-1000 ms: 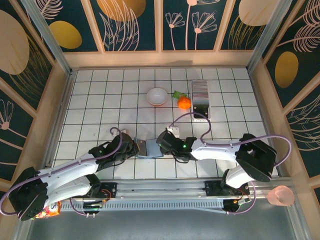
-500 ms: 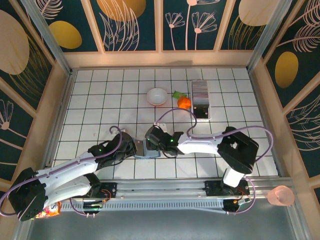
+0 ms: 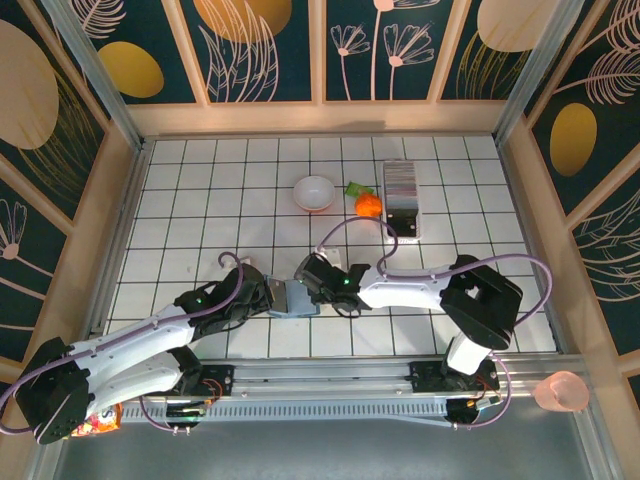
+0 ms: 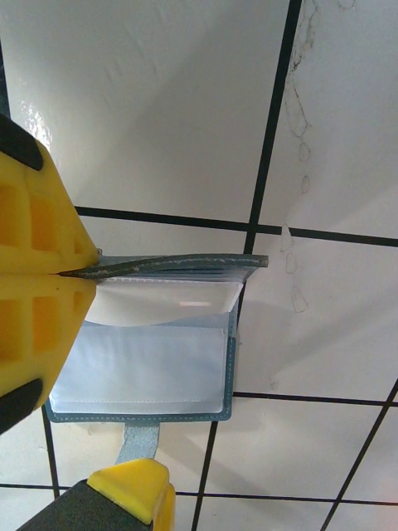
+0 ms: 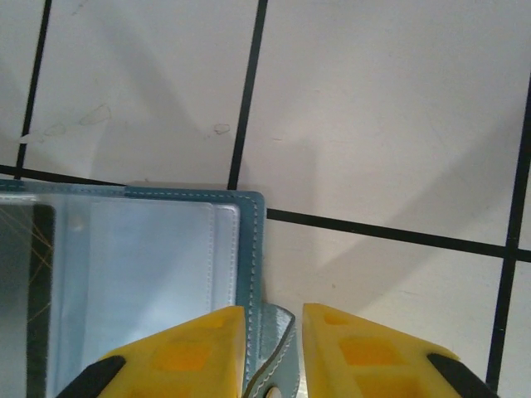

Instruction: Put the credit cards into the card holder

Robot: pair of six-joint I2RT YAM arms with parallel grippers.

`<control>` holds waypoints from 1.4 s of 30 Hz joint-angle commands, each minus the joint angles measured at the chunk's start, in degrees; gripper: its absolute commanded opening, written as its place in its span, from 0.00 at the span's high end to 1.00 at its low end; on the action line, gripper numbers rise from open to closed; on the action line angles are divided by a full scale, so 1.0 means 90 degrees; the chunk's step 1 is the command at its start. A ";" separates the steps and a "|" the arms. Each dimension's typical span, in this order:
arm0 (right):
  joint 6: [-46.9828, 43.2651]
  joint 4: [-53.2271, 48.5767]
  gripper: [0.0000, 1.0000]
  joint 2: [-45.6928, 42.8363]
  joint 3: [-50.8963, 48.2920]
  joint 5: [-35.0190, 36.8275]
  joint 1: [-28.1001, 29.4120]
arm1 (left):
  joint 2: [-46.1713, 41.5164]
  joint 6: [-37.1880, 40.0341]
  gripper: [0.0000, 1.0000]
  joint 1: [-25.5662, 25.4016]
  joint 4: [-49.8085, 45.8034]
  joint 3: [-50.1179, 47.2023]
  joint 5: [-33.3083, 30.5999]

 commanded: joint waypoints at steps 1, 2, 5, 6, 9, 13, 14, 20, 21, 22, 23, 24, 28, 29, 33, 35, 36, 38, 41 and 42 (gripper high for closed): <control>0.0139 -0.0180 0.79 -0.0198 -0.0216 0.0142 -0.0006 | -0.0020 0.0141 1.00 -0.0014 -0.0304 0.0048 -0.0078; 0.0160 -0.0125 0.79 -0.0260 -0.0266 0.0128 -0.0007 | -0.0013 0.0162 1.00 -0.0018 -0.0340 0.0068 -0.0098; 0.0150 0.0004 0.79 -0.0417 -0.0372 0.0084 -0.0010 | -0.0019 0.0212 1.00 -0.0015 -0.0463 0.0105 -0.0170; 0.0152 0.0064 0.78 -0.0462 -0.0406 0.0067 -0.0015 | -0.0027 0.0218 1.00 -0.0017 -0.0469 0.0108 -0.0173; 0.0166 0.0197 0.77 -0.0583 -0.0495 -0.0007 -0.0037 | -0.0042 0.0240 1.00 -0.0014 -0.0418 0.0089 -0.0113; 0.0170 0.0348 0.73 -0.0694 -0.0589 -0.0071 -0.0089 | -0.0020 0.0251 1.00 -0.0016 -0.0412 0.0089 -0.0065; 0.0169 0.0410 0.75 -0.0715 -0.0614 -0.0104 -0.0112 | -0.0020 0.0247 1.00 -0.0015 -0.0416 0.0089 -0.0064; 0.0119 0.0595 0.91 -0.0756 -0.0687 -0.0324 -0.0179 | -0.0008 0.0281 1.00 -0.0020 -0.0387 0.0077 -0.0044; 0.0102 0.0593 0.94 -0.0728 -0.0684 -0.0343 -0.0193 | -0.0003 0.0281 1.00 -0.0020 -0.0387 0.0074 -0.0054; 0.0110 0.0574 0.96 -0.0713 -0.0675 -0.0351 -0.0195 | -0.0007 0.0281 1.00 -0.0012 -0.0387 0.0077 -0.0059; 0.0127 0.0552 0.97 -0.0693 -0.0679 -0.0358 -0.0193 | -0.0010 0.0281 1.00 -0.0012 -0.0377 0.0070 -0.0054; 0.0124 0.0549 0.96 -0.0693 -0.0685 -0.0371 -0.0195 | 0.0000 0.0281 1.00 -0.0016 -0.0377 0.0074 -0.0054; 0.0137 0.0569 0.81 -0.0764 -0.0726 -0.0361 -0.0203 | 0.0019 0.0290 1.00 -0.0022 -0.0377 0.0069 -0.0034; 0.0138 0.0578 0.82 -0.0777 -0.0731 -0.0342 -0.0219 | 0.0029 0.0302 1.00 -0.0013 -0.0383 0.0084 -0.0027; 0.0150 0.0662 0.91 -0.0812 -0.0772 -0.0394 -0.0241 | 0.0058 0.0310 1.00 -0.0015 -0.0377 0.0099 -0.0033; 0.0164 0.0665 0.91 -0.0790 -0.0786 -0.0400 -0.0242 | 0.0078 0.0313 1.00 -0.0008 -0.0377 0.0107 -0.0034; 0.0162 0.0685 0.88 -0.0791 -0.0793 -0.0414 -0.0234 | 0.0084 0.0318 1.00 -0.0020 -0.0376 0.0103 -0.0030; 0.0177 0.0740 0.83 -0.0790 -0.0815 -0.0454 -0.0240 | 0.0107 0.0320 1.00 -0.0012 -0.0377 0.0108 -0.0034; 0.0211 0.0791 0.74 -0.0858 -0.0856 -0.0436 -0.0242 | 0.0136 0.0324 1.00 -0.0016 -0.0377 0.0108 -0.0024; 0.0218 0.0826 0.76 -0.0913 -0.0886 -0.0421 -0.0241 | 0.0146 0.0325 1.00 -0.0012 -0.0367 0.0108 -0.0025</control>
